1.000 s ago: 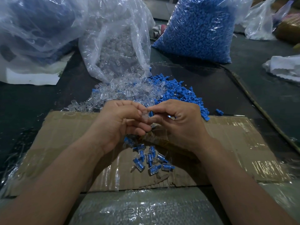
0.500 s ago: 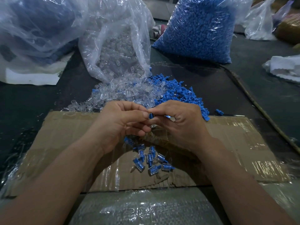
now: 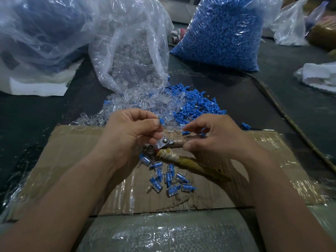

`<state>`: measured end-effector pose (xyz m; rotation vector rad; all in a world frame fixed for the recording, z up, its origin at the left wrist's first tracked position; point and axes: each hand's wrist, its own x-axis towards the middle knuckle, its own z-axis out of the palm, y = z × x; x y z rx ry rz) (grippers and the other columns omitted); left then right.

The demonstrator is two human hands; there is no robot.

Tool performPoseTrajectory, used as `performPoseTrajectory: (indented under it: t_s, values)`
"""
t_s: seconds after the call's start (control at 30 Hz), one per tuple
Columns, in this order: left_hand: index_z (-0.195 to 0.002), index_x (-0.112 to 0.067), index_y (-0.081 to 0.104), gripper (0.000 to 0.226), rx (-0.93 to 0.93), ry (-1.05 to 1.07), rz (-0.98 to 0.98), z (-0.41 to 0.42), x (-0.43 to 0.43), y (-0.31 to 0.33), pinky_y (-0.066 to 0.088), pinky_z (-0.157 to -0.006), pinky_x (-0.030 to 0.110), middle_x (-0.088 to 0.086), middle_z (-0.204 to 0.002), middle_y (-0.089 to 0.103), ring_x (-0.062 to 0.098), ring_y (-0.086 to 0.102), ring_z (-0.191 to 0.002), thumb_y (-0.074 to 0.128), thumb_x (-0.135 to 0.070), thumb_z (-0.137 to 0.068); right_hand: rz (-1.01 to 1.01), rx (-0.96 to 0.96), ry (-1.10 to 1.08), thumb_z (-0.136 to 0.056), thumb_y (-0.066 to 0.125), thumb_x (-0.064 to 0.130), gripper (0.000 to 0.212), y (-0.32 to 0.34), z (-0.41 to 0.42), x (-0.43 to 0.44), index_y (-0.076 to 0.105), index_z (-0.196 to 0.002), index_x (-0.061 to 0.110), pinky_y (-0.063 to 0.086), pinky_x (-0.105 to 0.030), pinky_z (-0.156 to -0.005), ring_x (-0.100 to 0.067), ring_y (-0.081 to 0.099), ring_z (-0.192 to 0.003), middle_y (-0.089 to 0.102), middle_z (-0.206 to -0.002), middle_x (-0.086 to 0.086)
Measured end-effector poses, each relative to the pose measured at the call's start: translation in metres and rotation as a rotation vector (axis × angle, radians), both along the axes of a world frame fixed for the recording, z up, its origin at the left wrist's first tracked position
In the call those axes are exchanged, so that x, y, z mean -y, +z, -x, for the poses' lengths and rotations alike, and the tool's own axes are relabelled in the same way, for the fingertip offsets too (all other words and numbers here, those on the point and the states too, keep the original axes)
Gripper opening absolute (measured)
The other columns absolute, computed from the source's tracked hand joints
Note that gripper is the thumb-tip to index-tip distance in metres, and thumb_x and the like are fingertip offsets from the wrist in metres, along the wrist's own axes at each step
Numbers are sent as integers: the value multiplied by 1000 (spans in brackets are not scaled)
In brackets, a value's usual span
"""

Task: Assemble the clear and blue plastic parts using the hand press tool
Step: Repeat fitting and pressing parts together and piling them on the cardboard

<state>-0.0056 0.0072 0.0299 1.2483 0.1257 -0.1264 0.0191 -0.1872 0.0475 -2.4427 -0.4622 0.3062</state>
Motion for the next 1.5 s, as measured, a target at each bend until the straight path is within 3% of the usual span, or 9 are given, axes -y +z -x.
performPoseTrajectory:
  t_s: [0.1, 0.5, 0.7, 0.8, 0.9, 1.1, 1.23, 1.37, 1.5]
  values:
    - [-73, 1, 59, 16, -3, 13, 22, -1, -1, 0, 48, -42, 17, 11, -58, 65, 14, 60, -47, 63, -4, -58, 120, -179, 79, -44, 69, 57, 64, 0, 1, 6, 56, -105, 39, 34, -11, -68, 8, 49, -87, 51, -95, 24]
    - [-74, 1, 58, 18, 0, 23, 10, -2, -3, 3, 49, -43, 17, 10, -56, 65, 13, 61, -46, 62, -5, -58, 333, -107, 191, -52, 77, 57, 88, -1, 2, 6, 43, -131, 38, 38, -33, -90, -5, 37, -105, 38, -109, 18]
    - [-74, 0, 57, 18, -3, 39, 18, -3, -1, 5, 48, -41, 16, 9, -54, 64, 12, 60, -44, 62, -5, -57, 253, -153, 189, -47, 61, 72, 91, 1, 1, 7, 45, -130, 38, 34, -17, -78, 6, 37, -97, 37, -102, 26]
    - [-74, 0, 57, 18, -3, 38, 12, -3, -3, 5, 48, -41, 16, 9, -54, 64, 12, 60, -45, 62, -5, -57, 270, -158, 214, -66, 71, 55, 75, 1, 1, 10, 41, -133, 37, 35, -16, -80, 5, 38, -99, 38, -107, 22]
    - [-74, -1, 58, 18, -11, 33, 7, -4, -4, 4, 48, -42, 16, 9, -56, 65, 12, 61, -46, 63, -6, -58, 346, -140, 238, -70, 72, 47, 77, 2, 2, 8, 35, -137, 38, 38, -30, -91, -5, 37, -106, 36, -112, 17]
    - [-74, -1, 58, 18, -3, 27, 2, -4, -3, 3, 49, -43, 16, 9, -56, 65, 12, 61, -47, 62, -6, -58, 505, 95, 248, -65, 70, 45, 83, -7, 9, -11, 32, -138, 35, 19, -13, -60, -4, 25, -93, 28, -103, 14]
    - [-73, -1, 58, 16, -6, 47, 43, -4, -2, 1, 49, -43, 16, 10, -56, 65, 12, 60, -46, 62, -5, -58, 540, 179, 233, -65, 68, 45, 66, -6, 12, -15, 47, -126, 31, 21, -17, -55, -8, 33, -89, 44, -105, 8]
    - [-75, -2, 59, 16, -2, 55, 58, -5, -4, -1, 49, -44, 17, 9, -58, 66, 12, 61, -47, 62, -5, -60, 500, 226, 219, -72, 64, 32, 20, -4, 13, -22, 51, -87, 29, 26, -20, -49, -6, 43, -65, 48, -75, 12]
    - [-75, -3, 59, 16, 33, 86, 74, -6, -5, -4, 50, -45, 15, 9, -60, 67, 12, 62, -49, 61, -6, -60, 497, 279, 197, -81, 59, 24, 19, -8, 10, -24, 50, -98, 26, 21, -18, -52, -8, 40, -75, 43, -80, 10]
